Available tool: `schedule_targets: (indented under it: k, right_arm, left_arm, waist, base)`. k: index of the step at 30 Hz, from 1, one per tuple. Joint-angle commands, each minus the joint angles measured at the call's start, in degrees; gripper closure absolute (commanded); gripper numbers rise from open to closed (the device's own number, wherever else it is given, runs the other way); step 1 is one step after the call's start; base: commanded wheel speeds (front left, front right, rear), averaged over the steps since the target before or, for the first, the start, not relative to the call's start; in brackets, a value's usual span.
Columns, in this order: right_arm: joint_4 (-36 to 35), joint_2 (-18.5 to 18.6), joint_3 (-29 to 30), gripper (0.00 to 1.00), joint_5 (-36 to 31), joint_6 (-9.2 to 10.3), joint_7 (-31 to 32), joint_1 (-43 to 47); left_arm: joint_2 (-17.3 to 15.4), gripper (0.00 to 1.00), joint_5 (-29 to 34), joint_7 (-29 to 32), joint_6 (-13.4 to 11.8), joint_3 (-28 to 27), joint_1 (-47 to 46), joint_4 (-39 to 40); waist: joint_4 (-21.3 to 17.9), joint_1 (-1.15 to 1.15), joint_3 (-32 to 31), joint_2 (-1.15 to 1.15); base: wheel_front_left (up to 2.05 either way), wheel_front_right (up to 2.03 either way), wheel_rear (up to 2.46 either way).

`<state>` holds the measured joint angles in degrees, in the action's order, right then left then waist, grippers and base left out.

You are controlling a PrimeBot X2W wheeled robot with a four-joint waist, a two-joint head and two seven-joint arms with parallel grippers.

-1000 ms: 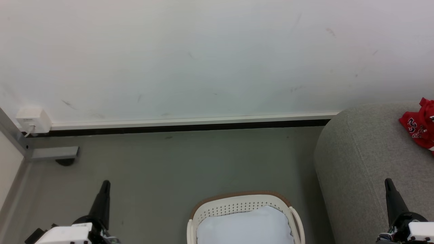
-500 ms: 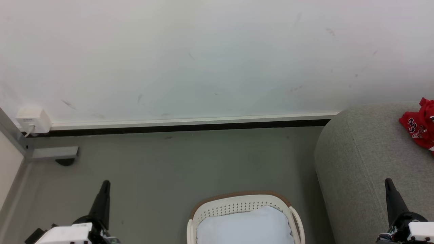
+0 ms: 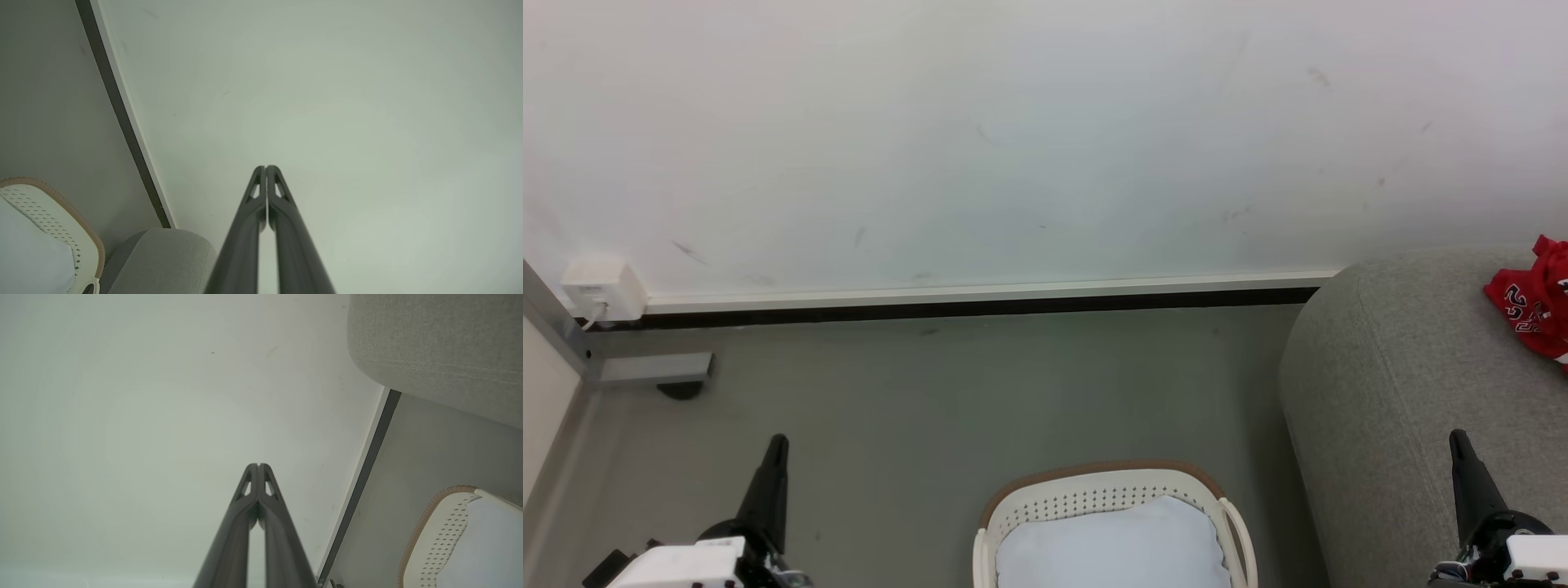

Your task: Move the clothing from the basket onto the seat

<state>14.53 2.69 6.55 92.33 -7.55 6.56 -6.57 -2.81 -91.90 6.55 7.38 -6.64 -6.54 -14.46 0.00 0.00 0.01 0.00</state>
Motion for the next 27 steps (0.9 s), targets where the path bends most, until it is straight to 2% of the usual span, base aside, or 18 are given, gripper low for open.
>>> schedule_targets:
  k: [1, 27]
  right_arm:
    - [-0.3, 0.4, 0.2, 1.00, 0.0, 0.12, 0.2, -0.3]
    - [-0.3, 0.4, 0.2, 1.00, 0.0, 0.12, 0.2, -0.3]
  left_arm:
    - [-0.1, 1.00, -0.8, 0.3, 0.3, -0.1, -0.4, 0.1]
    - [-0.1, 1.00, -0.8, 0.3, 0.3, -0.1, -0.4, 0.1]
  waist:
    - [0.0, 0.00, 0.0, 0.00]
    - [0.0, 0.00, 0.0, 0.00]
  base:
    - [0.00, 0.00, 0.00]
    - [0.00, 0.00, 0.00]
